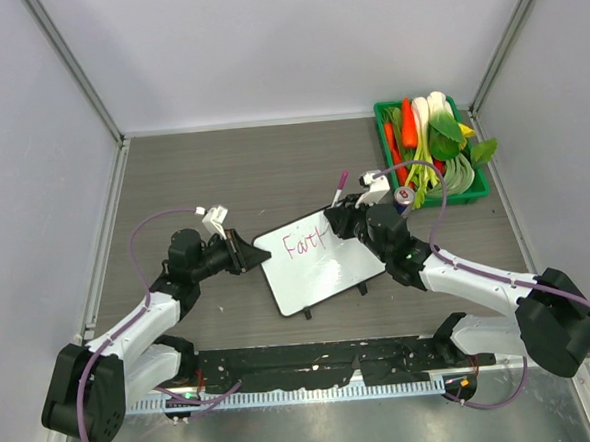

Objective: Write a sentence on the whiteboard

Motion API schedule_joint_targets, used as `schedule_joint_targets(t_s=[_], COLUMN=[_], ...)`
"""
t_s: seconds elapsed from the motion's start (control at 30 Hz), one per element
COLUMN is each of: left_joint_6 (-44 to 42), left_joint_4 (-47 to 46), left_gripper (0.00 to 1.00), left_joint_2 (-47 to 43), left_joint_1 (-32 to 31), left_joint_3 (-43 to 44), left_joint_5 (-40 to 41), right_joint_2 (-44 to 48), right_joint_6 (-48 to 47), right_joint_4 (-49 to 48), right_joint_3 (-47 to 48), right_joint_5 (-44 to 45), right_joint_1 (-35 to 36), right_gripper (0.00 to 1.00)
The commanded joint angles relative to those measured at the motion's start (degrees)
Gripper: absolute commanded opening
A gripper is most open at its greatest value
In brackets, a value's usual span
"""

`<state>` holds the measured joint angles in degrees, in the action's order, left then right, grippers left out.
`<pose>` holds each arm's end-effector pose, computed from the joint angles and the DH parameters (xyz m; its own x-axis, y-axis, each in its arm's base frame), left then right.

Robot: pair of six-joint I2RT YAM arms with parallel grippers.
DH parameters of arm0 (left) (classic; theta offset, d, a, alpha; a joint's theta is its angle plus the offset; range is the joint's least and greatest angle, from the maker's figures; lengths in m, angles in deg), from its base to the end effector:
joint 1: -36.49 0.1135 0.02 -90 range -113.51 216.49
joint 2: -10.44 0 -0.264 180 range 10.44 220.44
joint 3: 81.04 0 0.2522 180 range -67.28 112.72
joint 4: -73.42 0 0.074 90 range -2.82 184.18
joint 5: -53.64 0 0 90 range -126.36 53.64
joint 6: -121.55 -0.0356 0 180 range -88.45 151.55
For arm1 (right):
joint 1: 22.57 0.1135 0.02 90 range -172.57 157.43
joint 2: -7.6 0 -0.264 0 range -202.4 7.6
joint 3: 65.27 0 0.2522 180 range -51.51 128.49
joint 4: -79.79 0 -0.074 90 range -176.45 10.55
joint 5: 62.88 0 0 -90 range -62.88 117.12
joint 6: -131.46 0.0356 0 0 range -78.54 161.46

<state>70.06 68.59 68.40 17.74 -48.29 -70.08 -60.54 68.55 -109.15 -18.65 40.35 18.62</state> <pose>0.1880 -0.0847 0.1938 -0.7313 -0.2987 -0.6131 0.3895 0.5551 -0.7350 0.2028 0.1667 0.2423 -0.3613 0.2729 -0.8916 -0.3465 0.8485 0.4001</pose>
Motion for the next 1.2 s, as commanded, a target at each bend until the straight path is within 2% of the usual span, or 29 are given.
schedule_joint_targets(t_s=[0.0,0.73,0.8,0.93,1.0,1.07,1.17], left_joint_6=[-6.4,-6.6,-6.6,-5.9,-5.2,-5.1,-3.9], left_joint_4=[2.9,3.4,3.7,4.8,6.0,9.3,15.8], left_gripper=[0.0,0.0,0.09,0.48,0.64,0.73,0.79], left_joint_2=[-0.1,-0.8,-1.3,-4.2,-6.5,-9.6,-15.4], left_joint_1=[0.3,0.3,0.3,0.3,0.3,0.3,0.2], left_joint_3=[-1.2,-1.2,-1.2,-1.2,-1.3,-0.7,1.2], left_joint_5=[5.8,6.4,6.8,8.5,9.9,11.6,15.4], right_joint_2=[0.8,6.4,7.8,11.3,12.5,13.9,15.7], right_joint_6=[-0.9,2.1,2.5,3.0,3.0,3.2,3.8], right_joint_4=[0.0,2.4,2.9,4.8,5.9,6.8,8.3], right_joint_3=[-0.2,-3.0,-2.0,0.4,1.8,2.2,2.4], right_joint_5=[2.1,-0.6,-1.1,-2.2,-2.9,-3.4,-4.2], right_joint_1=[0.0,0.0,-0.1,-0.1,0.0,0.0,0.0], right_gripper=[0.01,0.01,0.02,0.01,0.01,0.01,0.01])
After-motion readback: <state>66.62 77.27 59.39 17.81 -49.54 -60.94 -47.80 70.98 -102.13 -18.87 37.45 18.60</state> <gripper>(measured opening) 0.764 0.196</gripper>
